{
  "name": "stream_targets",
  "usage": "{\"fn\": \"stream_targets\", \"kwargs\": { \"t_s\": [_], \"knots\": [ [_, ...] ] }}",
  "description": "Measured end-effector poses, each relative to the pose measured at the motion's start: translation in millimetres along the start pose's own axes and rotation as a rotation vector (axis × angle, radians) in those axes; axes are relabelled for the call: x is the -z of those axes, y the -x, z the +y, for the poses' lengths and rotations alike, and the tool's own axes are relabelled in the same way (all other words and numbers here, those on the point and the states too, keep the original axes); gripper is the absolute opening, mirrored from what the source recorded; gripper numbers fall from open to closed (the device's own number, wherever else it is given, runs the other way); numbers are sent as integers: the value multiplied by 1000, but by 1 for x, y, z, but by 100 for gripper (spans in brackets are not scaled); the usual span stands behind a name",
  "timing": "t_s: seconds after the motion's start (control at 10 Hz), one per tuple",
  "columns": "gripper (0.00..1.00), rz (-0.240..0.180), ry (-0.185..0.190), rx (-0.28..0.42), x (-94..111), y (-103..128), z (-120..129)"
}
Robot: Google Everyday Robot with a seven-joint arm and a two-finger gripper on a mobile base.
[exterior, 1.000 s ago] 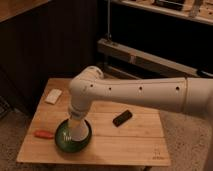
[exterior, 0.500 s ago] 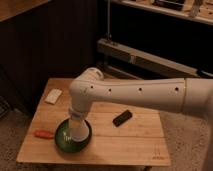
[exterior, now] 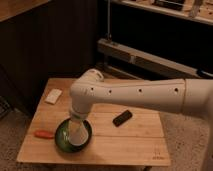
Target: Place the ceramic cup in the ceramic bowl
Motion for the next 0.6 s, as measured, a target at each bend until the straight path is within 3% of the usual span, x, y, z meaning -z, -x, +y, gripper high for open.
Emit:
{"fn": "stream_targets", "kwargs": {
  "t_s": [0.6],
  "knots": [
    [81,-1,-3,1,-4,2,-1]
  ]
}}
